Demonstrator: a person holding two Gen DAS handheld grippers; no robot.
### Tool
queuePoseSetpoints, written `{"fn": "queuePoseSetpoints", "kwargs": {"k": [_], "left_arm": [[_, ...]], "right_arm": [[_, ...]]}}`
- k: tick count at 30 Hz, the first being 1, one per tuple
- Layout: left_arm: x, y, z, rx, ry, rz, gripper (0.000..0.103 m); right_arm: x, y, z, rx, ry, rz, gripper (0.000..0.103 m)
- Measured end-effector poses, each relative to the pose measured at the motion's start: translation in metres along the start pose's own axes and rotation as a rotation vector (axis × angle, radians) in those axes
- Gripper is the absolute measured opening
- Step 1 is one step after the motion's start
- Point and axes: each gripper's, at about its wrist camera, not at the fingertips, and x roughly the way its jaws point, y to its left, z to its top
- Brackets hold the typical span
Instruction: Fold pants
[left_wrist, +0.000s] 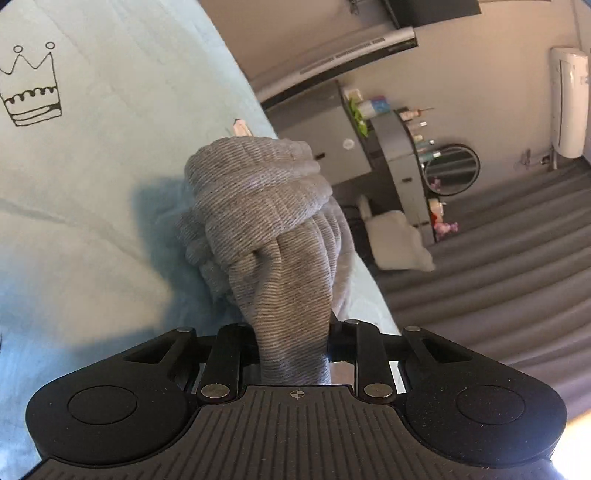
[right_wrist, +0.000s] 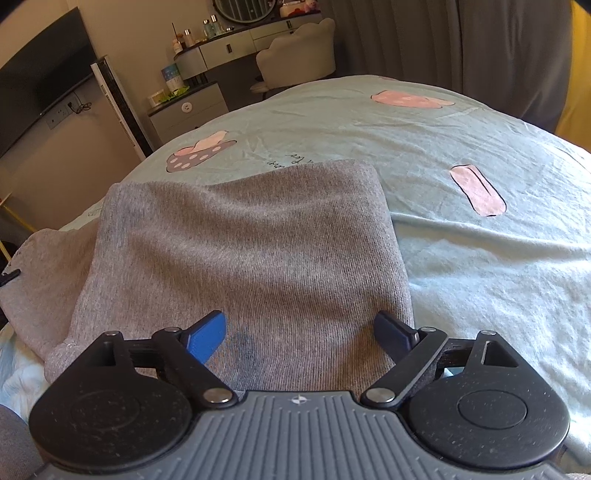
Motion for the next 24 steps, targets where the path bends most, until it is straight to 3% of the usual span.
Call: {"fn": "queuePoseSetpoints", "kwargs": {"k": [2, 4, 6, 8, 13, 17, 21, 24], "left_arm": [[0.008, 0.0, -0.001, -0.011, 0.013, 0.048, 0.05], [0.018, -0.003, -0.002, -0.022, 0.019, 0.073, 0.049], [0.019, -0.01, -0.002, -0.019, 0.006, 0.121, 0.026], [0.015, -0.026, -0.005, 0.037, -0.002, 0.153, 0.022], [-0.007, -0.09, -0.018, 0.311, -0.035, 0.16, 0.017], [-0.022, -0.147, -0.044, 0.502, -0.046, 0.124, 0.016], [-0.021, -0.207, -0.092, 0.744, 0.002, 0.034, 0.016], [-0.011, -0.244, -0.14, 0.915, 0.084, -0.036, 0.016]], "right_arm": [[0.002, 0.001, 0.0, -0.002, -0.002, 0.002, 0.092], [0.003, 0.002, 0.0, -0.011, -0.002, 0.0, 0.093], [0.003, 0.003, 0.0, -0.018, -0.002, -0.003, 0.093], [0.0, 0.002, 0.001, -0.01, -0.009, 0.001, 0.093], [-0.01, -0.006, 0.003, 0.046, -0.052, 0.02, 0.092], [-0.019, -0.014, 0.004, 0.092, -0.088, 0.02, 0.092], [-0.026, -0.02, 0.004, 0.123, -0.113, 0.036, 0.092], [-0.032, -0.019, 0.003, 0.122, -0.135, 0.047, 0.092]]}}
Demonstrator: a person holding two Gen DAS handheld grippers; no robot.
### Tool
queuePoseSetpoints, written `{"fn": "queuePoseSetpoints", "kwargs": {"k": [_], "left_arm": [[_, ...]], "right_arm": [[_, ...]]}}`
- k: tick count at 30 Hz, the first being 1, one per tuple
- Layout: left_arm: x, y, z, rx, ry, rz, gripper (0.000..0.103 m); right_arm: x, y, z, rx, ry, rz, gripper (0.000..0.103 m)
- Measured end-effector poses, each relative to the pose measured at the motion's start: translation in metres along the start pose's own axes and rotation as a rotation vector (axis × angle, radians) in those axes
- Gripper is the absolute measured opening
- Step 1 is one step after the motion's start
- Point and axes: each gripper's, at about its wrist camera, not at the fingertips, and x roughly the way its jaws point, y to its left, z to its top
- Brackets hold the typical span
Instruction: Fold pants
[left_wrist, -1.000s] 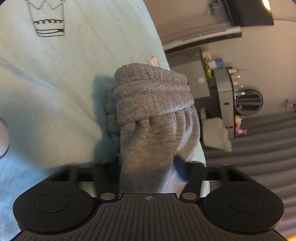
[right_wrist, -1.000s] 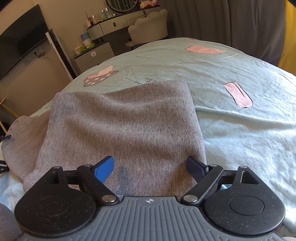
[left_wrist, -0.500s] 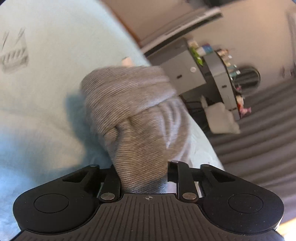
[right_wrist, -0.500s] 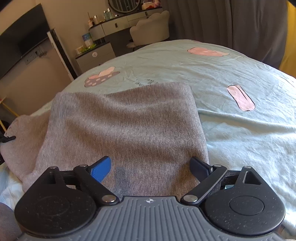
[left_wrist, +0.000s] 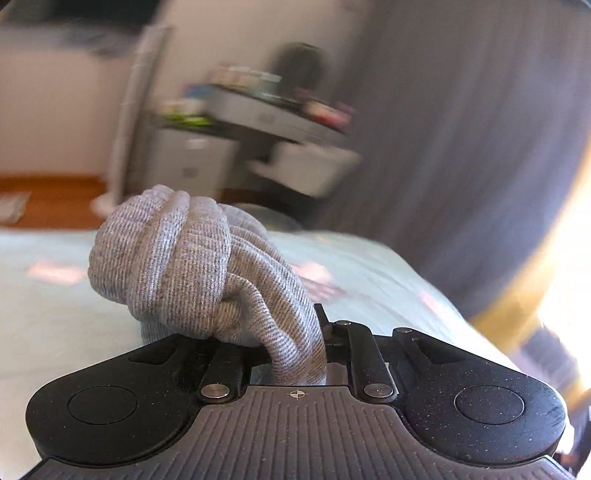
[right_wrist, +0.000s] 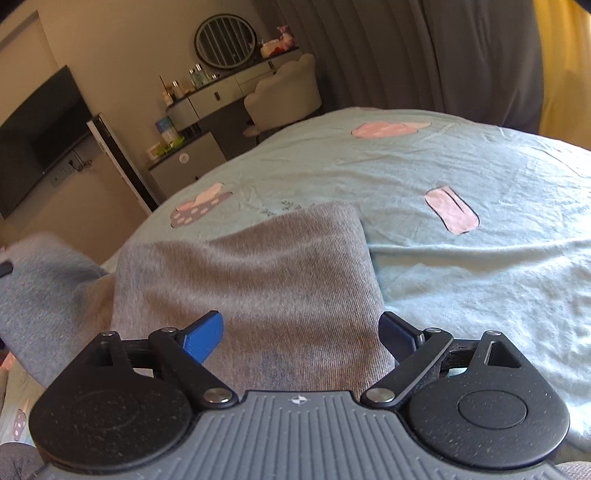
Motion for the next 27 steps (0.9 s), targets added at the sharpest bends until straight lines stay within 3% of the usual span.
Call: {"fn": "queuePoseSetpoints", "kwargs": {"k": [2, 5, 7, 11, 15, 22, 27], "left_arm": [[0.014, -0.041, -0.01, 0.113, 0.048, -0.063, 0.016], [0.044, -0.092, -0.037, 0.245, 0.137, -0.101, 0.017], [0.065, -0.118, -0.06, 0.307, 0.2, -0.075, 0.019], [0.093, -0.162, -0.097, 0.47, 0.304, 0.031, 0.04], [0.088, -0.182, -0.112, 0.617, 0.27, 0.083, 0.058], [0.067, -0.21, -0.139, 0.919, 0.183, 0.192, 0.06], [0.068, -0.217, -0.155, 0.953, 0.185, 0.128, 0.063]], "right_arm": [[-0.003, 0.0, 0.0, 0.001, -0.01, 0.007, 0.092], [-0.009, 0.0, 0.0, 0.006, -0.026, 0.017, 0.092], [-0.012, -0.002, 0.0, 0.016, -0.034, 0.02, 0.092], [-0.014, -0.004, -0.001, 0.032, -0.034, 0.031, 0.092], [-0.013, -0.006, 0.0, 0.039, -0.032, 0.042, 0.092], [-0.009, -0.013, 0.0, 0.084, -0.027, 0.05, 0.092], [-0.008, -0.018, 0.001, 0.112, -0.029, 0.046, 0.092]]}}
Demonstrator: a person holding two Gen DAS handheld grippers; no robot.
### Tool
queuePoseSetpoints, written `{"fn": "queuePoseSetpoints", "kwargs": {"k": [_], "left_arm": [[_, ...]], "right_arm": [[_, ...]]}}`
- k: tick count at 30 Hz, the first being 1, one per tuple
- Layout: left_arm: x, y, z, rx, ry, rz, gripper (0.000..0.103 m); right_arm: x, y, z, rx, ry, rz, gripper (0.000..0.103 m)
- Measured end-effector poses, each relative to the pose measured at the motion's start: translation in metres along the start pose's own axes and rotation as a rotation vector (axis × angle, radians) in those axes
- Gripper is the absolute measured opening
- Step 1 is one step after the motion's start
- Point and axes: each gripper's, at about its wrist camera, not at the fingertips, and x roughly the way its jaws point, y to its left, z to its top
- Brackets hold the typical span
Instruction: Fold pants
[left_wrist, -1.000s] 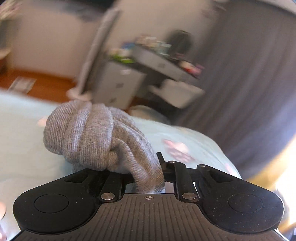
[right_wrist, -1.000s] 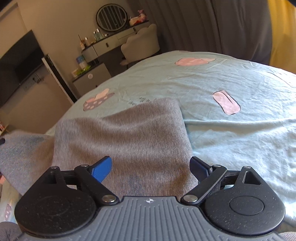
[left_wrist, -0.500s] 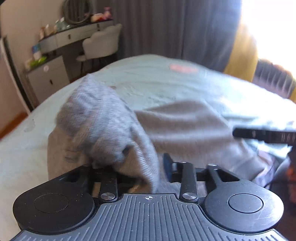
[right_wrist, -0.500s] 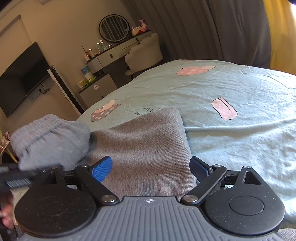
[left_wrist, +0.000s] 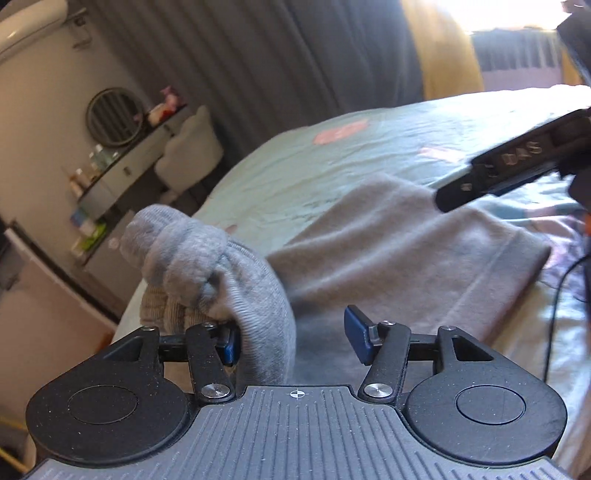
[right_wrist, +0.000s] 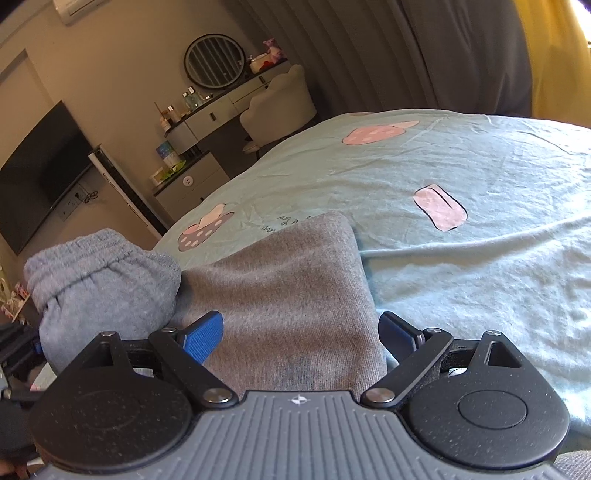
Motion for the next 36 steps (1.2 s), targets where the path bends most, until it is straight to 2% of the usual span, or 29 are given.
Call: {"fn": "queuePoseSetpoints", "kwargs": {"k": [4, 5, 6, 9, 12, 15, 18, 21, 23, 25, 27, 30, 32, 36], "left_arm": [[-0.002, -0.025, -0.009, 0.196, -0.068, 0.049, 0.066], [-0.006, -0.03, -0.011, 0.237, -0.106, 0.06, 0.077], [-0.011, -0.034, -0.012, 0.258, -0.145, 0.062, 0.085], [-0.023, -0.028, -0.008, 0.213, -0.21, 0.016, 0.09], [-0.025, -0.005, -0.012, 0.05, -0.189, 0.014, 0.091], [-0.021, 0.027, -0.028, -0.131, -0.108, 0.044, 0.094], [-0.015, 0.062, -0.057, -0.294, -0.012, 0.104, 0.096], [-0.002, 0.102, -0.083, -0.569, 0.135, 0.109, 0.096], [0.0, 0.126, -0.099, -0.733, 0.171, 0.096, 0.096], [0.003, 0.142, -0.114, -0.853, 0.206, 0.081, 0.096], [0.009, 0.147, -0.125, -0.914, 0.242, 0.039, 0.096], [0.014, 0.155, -0.14, -1.028, 0.258, -0.046, 0.096], [0.011, 0.158, -0.146, -1.084, 0.24, -0.058, 0.096], [0.012, 0.159, -0.153, -1.149, 0.225, -0.062, 0.096]], "right_arm": [[0.002, -0.001, 0.001, 0.007, 0.004, -0.004, 0.092], [0.002, -0.001, 0.001, 0.007, 0.005, -0.007, 0.092], [0.003, -0.002, 0.001, 0.007, 0.006, -0.009, 0.092], [0.003, -0.003, 0.001, 0.01, 0.009, -0.013, 0.092], [0.004, -0.002, 0.001, 0.009, 0.008, -0.01, 0.092], [0.003, 0.001, 0.0, 0.008, 0.024, 0.01, 0.091], [0.001, 0.006, 0.005, 0.06, 0.05, 0.1, 0.091], [0.018, 0.01, 0.01, 0.131, 0.155, 0.202, 0.091], [0.037, 0.007, 0.008, 0.195, 0.227, 0.233, 0.091], [0.054, 0.006, 0.006, 0.208, 0.273, 0.217, 0.091], [0.064, 0.007, 0.008, 0.2, 0.292, 0.203, 0.091], [0.081, 0.008, 0.012, 0.239, 0.358, 0.265, 0.094], [0.096, 0.01, 0.012, 0.271, 0.411, 0.307, 0.095], [0.111, 0.016, 0.013, 0.31, 0.412, 0.313, 0.092]]}}
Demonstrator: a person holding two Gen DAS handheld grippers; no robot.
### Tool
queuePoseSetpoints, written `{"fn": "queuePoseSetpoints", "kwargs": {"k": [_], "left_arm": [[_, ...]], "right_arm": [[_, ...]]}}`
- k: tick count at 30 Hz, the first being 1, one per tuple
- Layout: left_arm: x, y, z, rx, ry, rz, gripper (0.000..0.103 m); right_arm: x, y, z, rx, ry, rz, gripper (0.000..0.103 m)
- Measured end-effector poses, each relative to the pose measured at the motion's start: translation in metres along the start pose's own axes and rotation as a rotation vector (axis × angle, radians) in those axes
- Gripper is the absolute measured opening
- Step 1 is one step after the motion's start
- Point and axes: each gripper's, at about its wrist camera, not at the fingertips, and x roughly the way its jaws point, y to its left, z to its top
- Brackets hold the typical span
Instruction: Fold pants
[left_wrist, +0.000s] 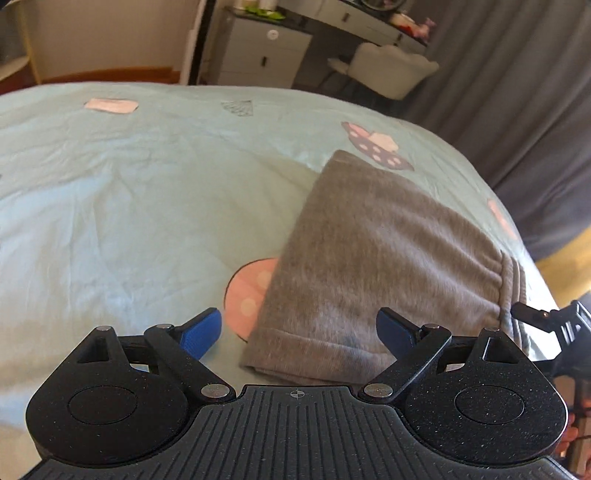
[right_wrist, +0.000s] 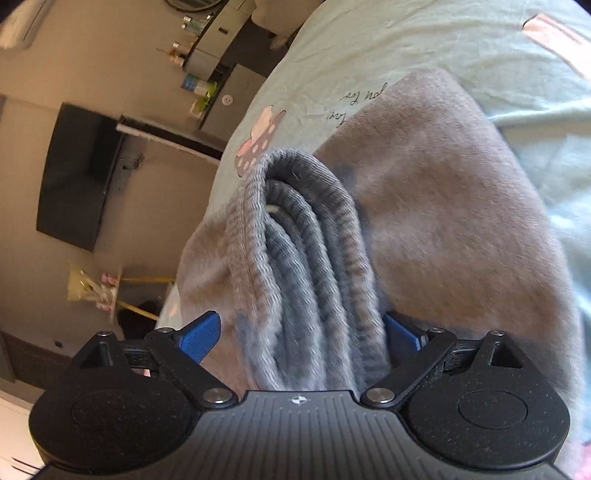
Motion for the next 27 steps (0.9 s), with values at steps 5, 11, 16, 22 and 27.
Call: {"fn": "queuePoseSetpoints", "kwargs": {"k": [5, 11, 16, 22, 27], "left_arm": [[-0.01, 0.0, 0.0, -0.007, -0.014, -0.008, 0.096], [-0.005, -0.005, 0.0, 0.022, 0.005, -0.005, 0.096], [-0.007, -0.002, -0.001, 0.007, -0.004, 0.005, 0.096], [-0.02, -0.002, -0.004, 0.012, -0.053, -0.048, 0.096], [-0.025, -0.005, -0.007, 0.03, -0.055, -0.08, 0.096]], "right_arm": [[0.006, 0.001, 0.003, 0.022, 0.003, 0.008, 0.052], [0.012, -0.004, 0.004, 0.071, 0.01, 0.021, 0.062], [0.015, 0.026, 0.002, -0.059, -0.01, -0.102, 0.044], [-0.009, 0.07, -0.004, -0.204, -0.092, -0.096, 0.036], [-0.041, 0.08, 0.002, -0.176, -0.169, 0.004, 0.036]]}}
